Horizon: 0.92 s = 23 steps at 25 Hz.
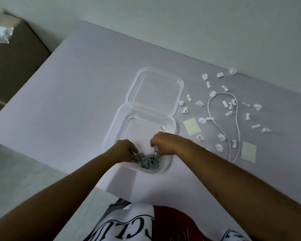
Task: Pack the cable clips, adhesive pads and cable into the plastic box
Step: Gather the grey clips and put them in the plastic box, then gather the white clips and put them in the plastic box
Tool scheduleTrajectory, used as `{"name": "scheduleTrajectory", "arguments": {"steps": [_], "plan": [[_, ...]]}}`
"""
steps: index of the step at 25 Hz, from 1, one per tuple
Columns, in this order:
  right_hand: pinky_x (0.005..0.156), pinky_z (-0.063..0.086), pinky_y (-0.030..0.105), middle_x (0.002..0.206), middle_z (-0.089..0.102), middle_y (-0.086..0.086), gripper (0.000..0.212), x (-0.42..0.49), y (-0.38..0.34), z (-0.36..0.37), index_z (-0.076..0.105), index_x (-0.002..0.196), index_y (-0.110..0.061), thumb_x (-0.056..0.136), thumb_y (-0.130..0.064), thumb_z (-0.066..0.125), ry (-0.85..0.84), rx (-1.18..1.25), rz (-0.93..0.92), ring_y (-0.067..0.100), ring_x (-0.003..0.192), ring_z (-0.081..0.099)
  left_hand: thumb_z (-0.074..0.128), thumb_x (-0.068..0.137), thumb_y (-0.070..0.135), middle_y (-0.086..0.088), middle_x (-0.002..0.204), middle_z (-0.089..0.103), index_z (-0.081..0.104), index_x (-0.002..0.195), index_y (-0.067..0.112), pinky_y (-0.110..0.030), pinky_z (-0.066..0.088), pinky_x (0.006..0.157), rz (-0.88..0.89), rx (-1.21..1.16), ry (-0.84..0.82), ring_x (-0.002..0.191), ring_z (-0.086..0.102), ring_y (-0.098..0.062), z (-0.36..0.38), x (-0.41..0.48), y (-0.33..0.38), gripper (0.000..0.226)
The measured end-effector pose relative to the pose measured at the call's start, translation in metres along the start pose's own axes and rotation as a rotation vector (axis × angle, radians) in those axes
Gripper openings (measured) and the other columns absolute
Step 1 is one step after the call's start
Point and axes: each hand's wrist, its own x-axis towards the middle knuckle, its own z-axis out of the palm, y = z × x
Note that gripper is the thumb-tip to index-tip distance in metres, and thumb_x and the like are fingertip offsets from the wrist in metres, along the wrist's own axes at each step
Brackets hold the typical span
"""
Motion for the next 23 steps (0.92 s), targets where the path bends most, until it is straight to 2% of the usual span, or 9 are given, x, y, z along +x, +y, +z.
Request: {"name": "scheduleTrajectory", "arguments": {"steps": [2, 5, 8, 11, 13, 17, 19, 21, 23], "plan": [[0.092, 0.049, 0.039, 0.128, 0.052, 0.015, 0.036, -0.003, 0.002, 0.001, 0.056, 0.124, -0.005, 0.089, -0.010, 0.062, 0.069, 0.019, 0.004, 0.030, 0.109, 0.057, 0.070, 0.080, 0.000, -0.015, 0.105, 0.071, 0.070, 0.107, 0.004, -0.026, 0.055, 0.084, 0.009, -0.038, 0.072, 0.096, 0.068, -0.025, 0.003, 0.004, -0.002, 0.027], [0.085, 0.048, 0.033, 0.124, 0.053, 0.010, 0.034, -0.012, 0.006, 0.004, 0.057, 0.122, -0.008, 0.089, -0.012, 0.063, 0.221, 0.142, -0.014, 0.026, 0.106, 0.056, 0.069, 0.079, -0.004, -0.018, 0.101, 0.069, 0.067, 0.100, 0.002, -0.036, 0.059, 0.080, 0.025, -0.023, 0.115, 0.088, 0.068, -0.029, 0.008, 0.008, 0.000, 0.022], [0.083, 0.052, 0.039, 0.115, 0.056, 0.005, 0.022, -0.026, 0.007, 0.005, 0.062, 0.111, -0.009, 0.089, -0.010, 0.062, 0.430, 0.356, -0.040, 0.022, 0.097, 0.059, 0.064, 0.082, -0.007, -0.016, 0.102, 0.066, 0.066, 0.099, 0.000, -0.032, 0.059, 0.072, 0.061, 0.027, 0.104, 0.084, 0.065, -0.025, 0.009, 0.013, -0.003, 0.019], [0.077, 0.054, 0.029, 0.103, 0.058, 0.003, 0.010, -0.048, 0.022, 0.011, 0.064, 0.098, -0.008, 0.088, -0.007, 0.061, 0.717, 0.545, -0.036, 0.014, 0.086, 0.059, 0.068, 0.082, -0.001, -0.011, 0.099, 0.068, 0.067, 0.093, 0.006, -0.019, 0.051, 0.060, 0.128, 0.109, 0.116, 0.078, 0.061, -0.016, 0.005, 0.013, -0.003, 0.014], [0.070, 0.053, 0.022, 0.096, 0.059, 0.004, 0.008, -0.066, 0.044, 0.019, 0.065, 0.093, -0.007, 0.086, -0.003, 0.063, 0.885, 0.619, 0.056, 0.013, 0.079, 0.060, 0.071, 0.080, 0.000, -0.011, 0.095, 0.070, 0.066, 0.087, 0.011, -0.013, 0.043, 0.056, 0.170, 0.095, 0.154, 0.068, 0.057, -0.010, 0.002, 0.010, 0.004, 0.014], [0.069, 0.055, 0.030, 0.090, 0.066, 0.017, 0.009, -0.105, 0.103, 0.049, 0.068, 0.087, 0.002, 0.081, 0.006, 0.063, 1.119, 0.682, 0.414, 0.026, 0.075, 0.065, 0.067, 0.085, 0.006, -0.003, 0.086, 0.067, 0.066, 0.090, 0.015, -0.021, 0.047, 0.058, 0.324, 0.026, 0.305, 0.069, 0.062, -0.015, -0.002, 0.008, 0.055, 0.010], [0.069, 0.052, 0.027, 0.088, 0.067, 0.018, 0.010, -0.125, 0.126, 0.069, 0.068, 0.086, 0.002, 0.080, 0.007, 0.061, 1.143, 0.691, 0.573, 0.028, 0.077, 0.065, 0.066, 0.086, 0.008, 0.002, 0.084, 0.064, 0.065, 0.093, 0.015, -0.018, 0.047, 0.057, 0.495, 0.041, 0.342, 0.070, 0.062, -0.013, 0.005, 0.011, 0.093, 0.010], [0.070, 0.052, 0.032, 0.085, 0.067, 0.019, 0.010, -0.139, 0.140, 0.088, 0.067, 0.083, 0.002, 0.079, 0.008, 0.060, 1.134, 0.677, 0.677, 0.031, 0.078, 0.064, 0.066, 0.087, 0.010, 0.001, 0.087, 0.063, 0.065, 0.096, 0.014, -0.016, 0.047, 0.060, 0.627, 0.085, 0.321, 0.070, 0.059, -0.009, 0.021, 0.021, 0.129, 0.010], [0.069, 0.052, 0.037, 0.083, 0.066, 0.020, 0.010, -0.149, 0.145, 0.109, 0.067, 0.081, 0.003, 0.079, 0.009, 0.059, 1.133, 0.694, 0.751, 0.033, 0.078, 0.063, 0.067, 0.087, 0.014, -0.004, 0.092, 0.064, 0.065, 0.099, 0.011, -0.019, 0.048, 0.063, 0.648, 0.146, 0.274, 0.072, 0.059, -0.012, 0.042, 0.036, 0.153, 0.013]]}}
